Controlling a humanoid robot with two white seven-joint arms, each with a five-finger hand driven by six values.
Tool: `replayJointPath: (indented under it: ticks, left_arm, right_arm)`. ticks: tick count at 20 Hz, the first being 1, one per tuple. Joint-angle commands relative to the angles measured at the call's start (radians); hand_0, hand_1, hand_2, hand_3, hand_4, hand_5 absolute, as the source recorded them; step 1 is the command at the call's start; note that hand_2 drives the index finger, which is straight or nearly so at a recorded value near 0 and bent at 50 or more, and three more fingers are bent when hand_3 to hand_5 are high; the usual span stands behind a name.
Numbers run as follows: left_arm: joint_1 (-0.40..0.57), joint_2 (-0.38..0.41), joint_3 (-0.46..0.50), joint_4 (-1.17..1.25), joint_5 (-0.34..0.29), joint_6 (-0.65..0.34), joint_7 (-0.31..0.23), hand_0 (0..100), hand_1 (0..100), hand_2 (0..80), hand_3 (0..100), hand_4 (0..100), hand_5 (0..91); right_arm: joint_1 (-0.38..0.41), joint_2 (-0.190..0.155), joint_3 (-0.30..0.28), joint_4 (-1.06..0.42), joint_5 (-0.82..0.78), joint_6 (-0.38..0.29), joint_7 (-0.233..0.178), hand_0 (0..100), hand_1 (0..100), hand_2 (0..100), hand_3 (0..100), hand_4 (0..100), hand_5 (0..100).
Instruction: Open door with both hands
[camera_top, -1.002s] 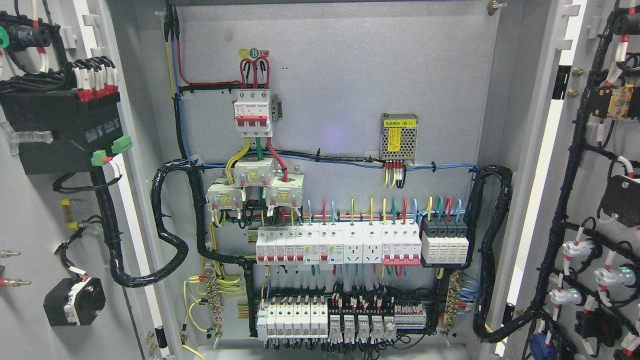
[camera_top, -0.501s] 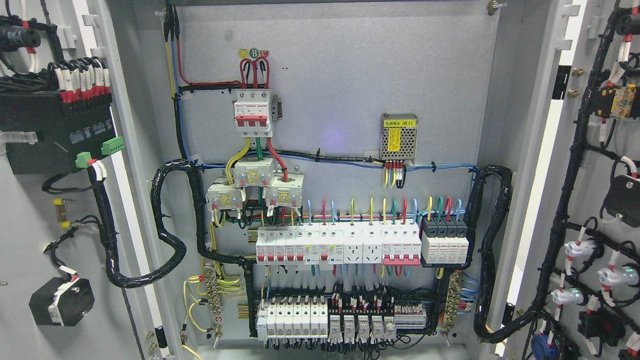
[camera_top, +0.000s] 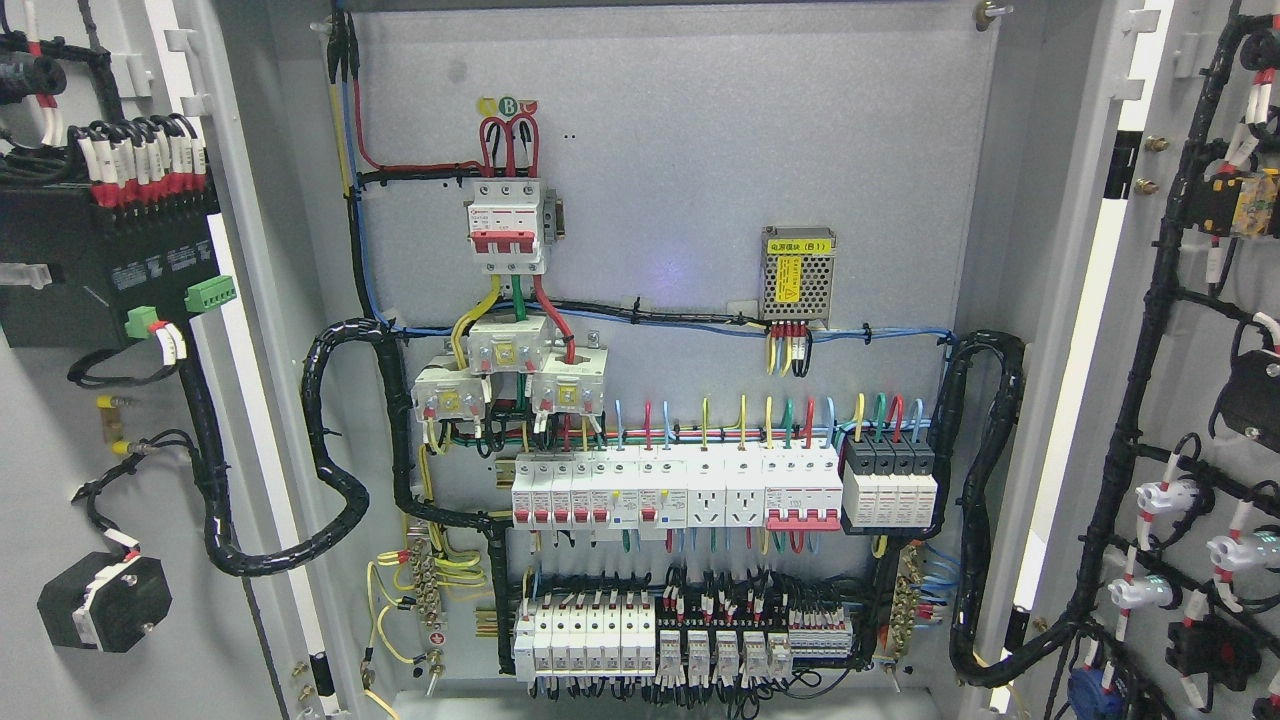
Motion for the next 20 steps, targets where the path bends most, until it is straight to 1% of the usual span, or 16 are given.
replayJointPath:
  ticks: [1,3,8,11,14,16,18,20]
  left_arm:
    - [-0.031,0.008,0.050,0.063,0.003,-0.321,0.000,0,0,0.0,0,4,0.0]
    - [-0.045,0.010,0.069,0.074,0.004,-0.284,0.000,0,0,0.0,0,4,0.0]
    - [-0.078,0.012,0.086,0.097,0.006,-0.219,0.000,0,0,0.0,0,4,0.0]
    - [-0.095,0.012,0.115,0.105,0.022,-0.155,0.000,0,0,0.0,0,4,0.0]
    - [-0.111,0.015,0.138,0.123,0.033,-0.100,0.000,0,0,0.0,0,4,0.0]
    - [-0.124,0.031,0.142,0.134,0.046,-0.060,0.000,0,0,0.0,0,4,0.0]
    - [-0.141,0.036,0.144,0.146,0.047,-0.011,0.000,0,0,0.0,0,4,0.0]
    - [-0.158,0.036,0.144,0.167,0.049,0.015,0.000,0,0,0.0,0,4,0.0]
  right_arm:
    - [0.013,-0.045,-0.038,0.025,-0.043,0.001,0.036,0,0,0,0,0,0]
    - [0.018,-0.045,-0.038,0.027,-0.062,0.001,0.061,0,0,0,0,0,0]
    - [0.021,-0.046,-0.047,0.031,-0.070,0.001,0.101,0,0,0,0,0,0]
    - [0.021,-0.062,-0.049,0.033,-0.111,0.002,0.108,0,0,0,0,0,0]
    - [0.025,-0.071,-0.072,0.037,-0.125,0.021,0.111,0,0,0,0,0,0]
    - [0.027,-0.079,-0.072,0.047,-0.126,0.021,0.139,0,0,0,0,0,0]
    - [0.027,-0.080,-0.077,0.053,-0.143,0.021,0.151,0,0,0,0,0,0]
    - [0.027,-0.083,-0.083,0.059,-0.168,0.027,0.173,0,0,0,0,0,0]
